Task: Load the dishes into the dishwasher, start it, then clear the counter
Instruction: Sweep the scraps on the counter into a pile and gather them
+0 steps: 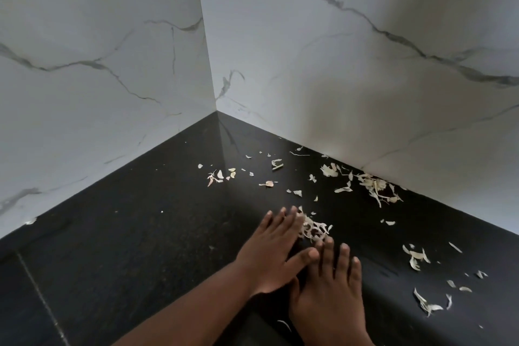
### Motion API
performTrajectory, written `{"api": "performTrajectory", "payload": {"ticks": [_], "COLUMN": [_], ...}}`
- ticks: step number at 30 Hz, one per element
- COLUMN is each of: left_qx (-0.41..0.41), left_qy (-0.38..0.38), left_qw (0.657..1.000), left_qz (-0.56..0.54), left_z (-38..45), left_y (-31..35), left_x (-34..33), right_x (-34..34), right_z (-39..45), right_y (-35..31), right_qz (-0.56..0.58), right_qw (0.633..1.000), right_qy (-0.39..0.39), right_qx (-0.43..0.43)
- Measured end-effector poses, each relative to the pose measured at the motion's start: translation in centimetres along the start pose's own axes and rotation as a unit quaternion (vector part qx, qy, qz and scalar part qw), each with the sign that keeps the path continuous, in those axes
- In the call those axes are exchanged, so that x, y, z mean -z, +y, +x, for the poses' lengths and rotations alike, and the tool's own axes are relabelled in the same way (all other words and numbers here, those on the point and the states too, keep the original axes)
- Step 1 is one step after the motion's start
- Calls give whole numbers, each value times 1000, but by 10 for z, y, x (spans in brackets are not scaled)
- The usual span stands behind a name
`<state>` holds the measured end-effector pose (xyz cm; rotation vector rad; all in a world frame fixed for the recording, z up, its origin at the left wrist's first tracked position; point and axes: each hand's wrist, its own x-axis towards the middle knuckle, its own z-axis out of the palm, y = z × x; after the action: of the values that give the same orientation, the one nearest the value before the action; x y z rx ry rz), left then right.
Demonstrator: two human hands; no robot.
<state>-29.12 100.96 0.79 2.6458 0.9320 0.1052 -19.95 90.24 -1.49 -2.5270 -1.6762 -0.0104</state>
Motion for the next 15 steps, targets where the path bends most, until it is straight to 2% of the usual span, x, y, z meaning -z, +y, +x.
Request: {"api": "performTrajectory", "payload": {"ticks": [3, 5, 7, 12, 15], "left_qx": [-2, 50, 118, 237, 273], "left_qy": [54, 115, 146, 128, 132], "left_qw": [996, 989, 980, 963, 952], "left_qz": [-71, -73, -59, -11, -43], "left_z": [1, 9, 15, 12, 17], "left_y": [-12, -44, -85, -182, -223], "left_x": [14, 31, 49, 83, 95], "right_x": [11, 18, 19, 19, 4], "right_z": [15, 35, 60, 117, 156], "right_y": [-3, -21, -52, -149, -202], "right_qz": [8, 23, 44, 24, 1], "right_qw": [998, 995, 990, 957, 945], "right_qy": [61, 57, 56, 21, 1], "right_qx": [30, 74, 119, 289, 327]}}
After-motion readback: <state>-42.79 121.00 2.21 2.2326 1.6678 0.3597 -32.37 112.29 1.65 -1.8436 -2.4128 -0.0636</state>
